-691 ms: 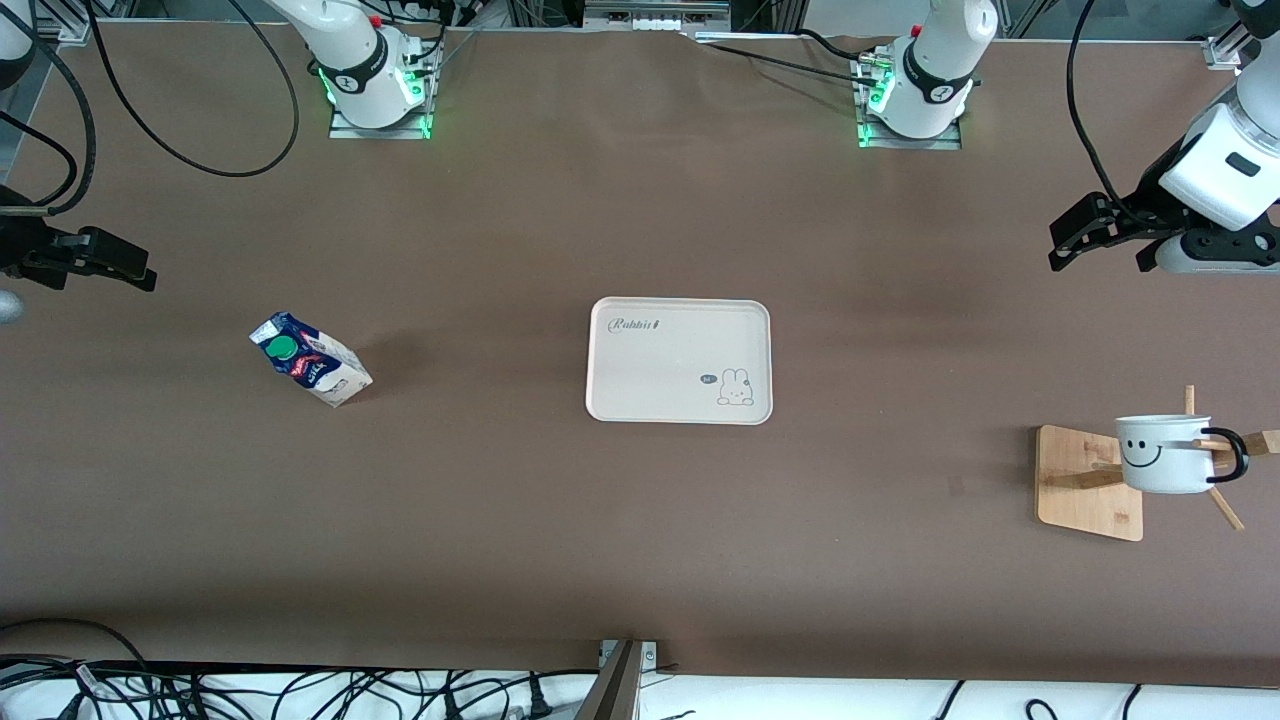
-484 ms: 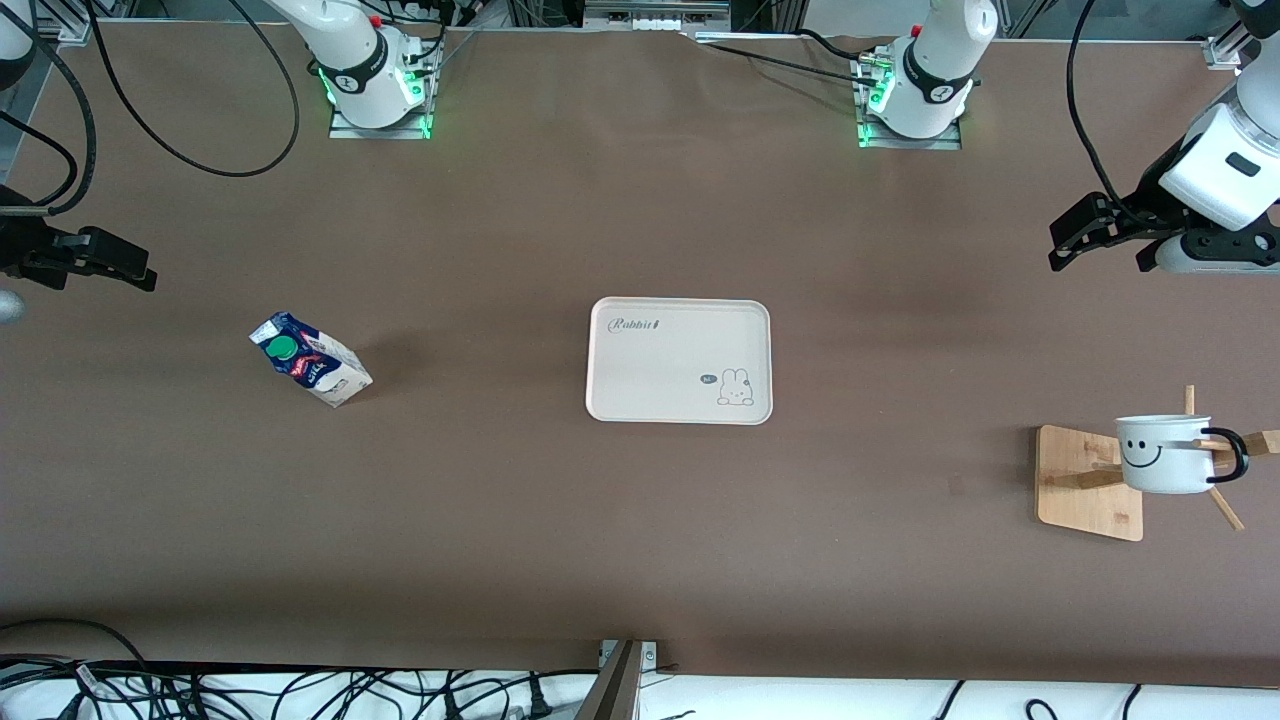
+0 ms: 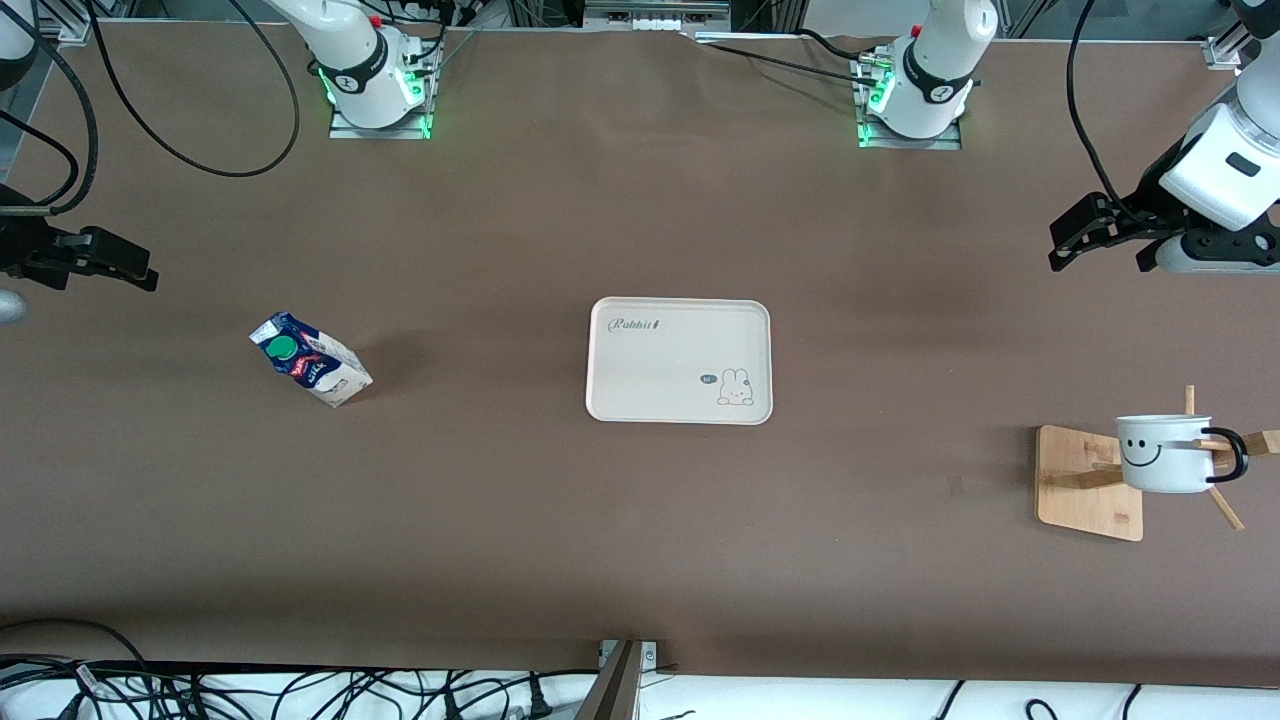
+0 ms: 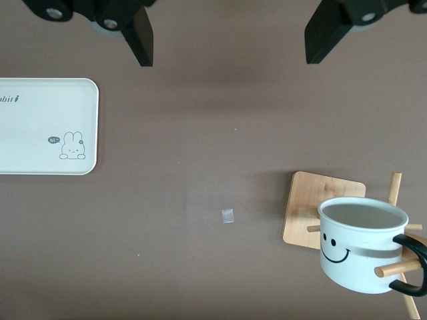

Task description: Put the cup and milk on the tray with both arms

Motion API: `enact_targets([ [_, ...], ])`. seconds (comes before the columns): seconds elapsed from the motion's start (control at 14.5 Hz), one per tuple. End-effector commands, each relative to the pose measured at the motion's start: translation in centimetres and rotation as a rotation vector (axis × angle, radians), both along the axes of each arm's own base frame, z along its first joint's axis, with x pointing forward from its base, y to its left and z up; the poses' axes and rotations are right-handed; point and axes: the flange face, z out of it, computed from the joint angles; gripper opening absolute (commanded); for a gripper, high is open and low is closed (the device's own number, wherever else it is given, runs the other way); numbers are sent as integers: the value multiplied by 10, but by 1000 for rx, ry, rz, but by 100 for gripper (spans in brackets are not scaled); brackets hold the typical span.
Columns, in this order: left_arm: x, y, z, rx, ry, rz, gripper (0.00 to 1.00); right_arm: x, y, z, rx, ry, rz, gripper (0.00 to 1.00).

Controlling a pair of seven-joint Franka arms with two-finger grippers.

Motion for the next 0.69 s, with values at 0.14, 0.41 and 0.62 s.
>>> enact_targets([
  [0.14,-1,1,0,-16,2,14,100,-4,-6,-2,4,11,17,100],
  [0.41,1,2,-2,-17,7,16,100,2,-3,-16,14,38,205,100],
  [0.62,1,2,-2,-18,5,16,100,25,6,-64,41,86,307,100],
])
